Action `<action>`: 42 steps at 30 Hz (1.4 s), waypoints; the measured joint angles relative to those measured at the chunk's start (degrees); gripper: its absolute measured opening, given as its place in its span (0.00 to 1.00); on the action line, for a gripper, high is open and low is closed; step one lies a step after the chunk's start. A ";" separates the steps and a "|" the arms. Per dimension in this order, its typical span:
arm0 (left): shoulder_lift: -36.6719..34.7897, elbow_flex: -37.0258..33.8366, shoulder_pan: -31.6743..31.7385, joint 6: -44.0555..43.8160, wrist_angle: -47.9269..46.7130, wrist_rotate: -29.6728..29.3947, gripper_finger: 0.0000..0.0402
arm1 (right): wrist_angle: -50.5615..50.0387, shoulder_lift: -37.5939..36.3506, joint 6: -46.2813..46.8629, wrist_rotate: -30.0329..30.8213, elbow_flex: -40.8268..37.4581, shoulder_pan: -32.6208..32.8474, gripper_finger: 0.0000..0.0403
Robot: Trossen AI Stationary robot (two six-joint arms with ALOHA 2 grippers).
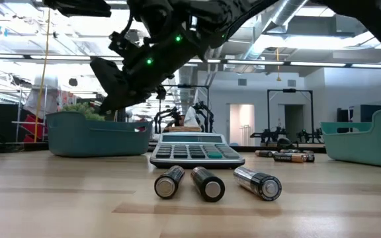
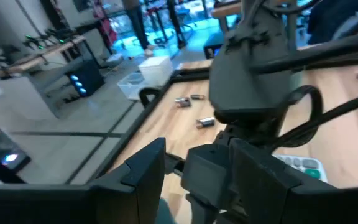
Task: Sort batteries
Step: Put the silver/black battery into the blue bin, then put the brown/black battery into the green bin
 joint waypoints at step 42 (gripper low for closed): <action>6.21 -0.02 2.21 -7.35 -3.15 -4.30 0.43 | 22.22 -34.33 0.06 11.54 -46.91 -2.15 0.46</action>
